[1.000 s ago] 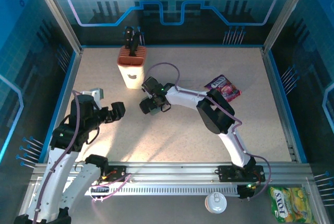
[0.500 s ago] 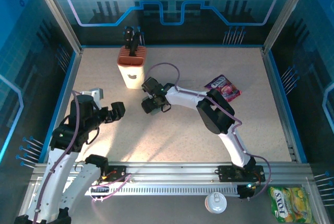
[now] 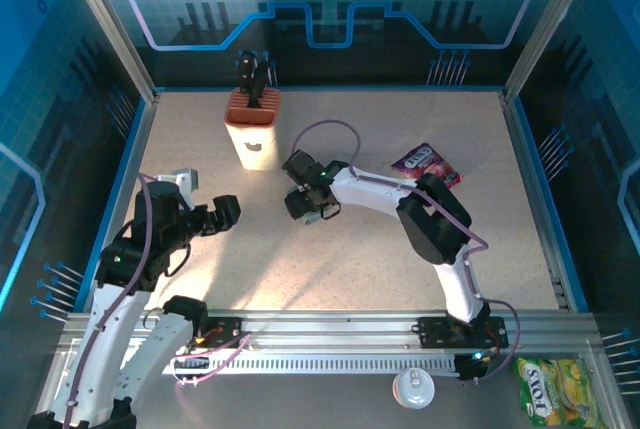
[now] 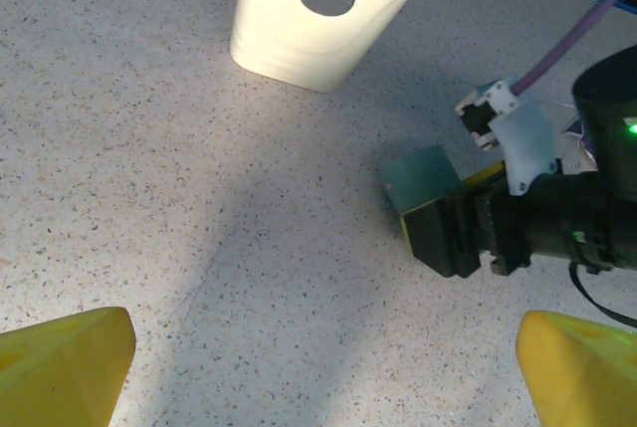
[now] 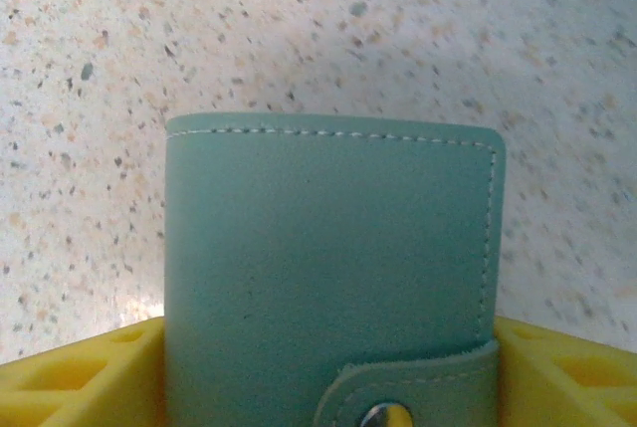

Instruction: Take the credit cards out of the card holder

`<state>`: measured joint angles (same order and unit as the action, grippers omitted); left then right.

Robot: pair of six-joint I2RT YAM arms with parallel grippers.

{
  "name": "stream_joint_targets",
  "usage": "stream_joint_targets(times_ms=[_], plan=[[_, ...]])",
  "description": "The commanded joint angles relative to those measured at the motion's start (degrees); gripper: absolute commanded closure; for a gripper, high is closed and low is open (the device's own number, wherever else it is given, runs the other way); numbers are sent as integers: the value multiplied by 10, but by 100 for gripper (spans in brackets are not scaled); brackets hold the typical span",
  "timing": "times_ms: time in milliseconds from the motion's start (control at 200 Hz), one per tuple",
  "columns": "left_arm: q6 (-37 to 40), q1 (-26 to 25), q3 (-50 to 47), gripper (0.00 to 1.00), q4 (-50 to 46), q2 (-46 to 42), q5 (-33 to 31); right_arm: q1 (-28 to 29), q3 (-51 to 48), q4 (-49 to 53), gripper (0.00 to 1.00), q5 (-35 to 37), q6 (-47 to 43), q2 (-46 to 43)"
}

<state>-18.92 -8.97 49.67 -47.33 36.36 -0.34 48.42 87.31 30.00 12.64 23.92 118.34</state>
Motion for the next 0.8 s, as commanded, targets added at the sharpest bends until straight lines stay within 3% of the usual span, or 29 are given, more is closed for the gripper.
stream_joint_targets(times_ms=[0, 425, 790], plan=[[15, -3, -8, 1, 14, -3, 16, 15, -39, 15, 27, 16, 39, -63], [15, -4, -9, 1, 18, 0, 35, 18, -252, 32, 28, 30, 166, -247], [16, -23, -9, 1, 16, 6, 40, 48, -289, 49, 28, 82, 243, -261]])
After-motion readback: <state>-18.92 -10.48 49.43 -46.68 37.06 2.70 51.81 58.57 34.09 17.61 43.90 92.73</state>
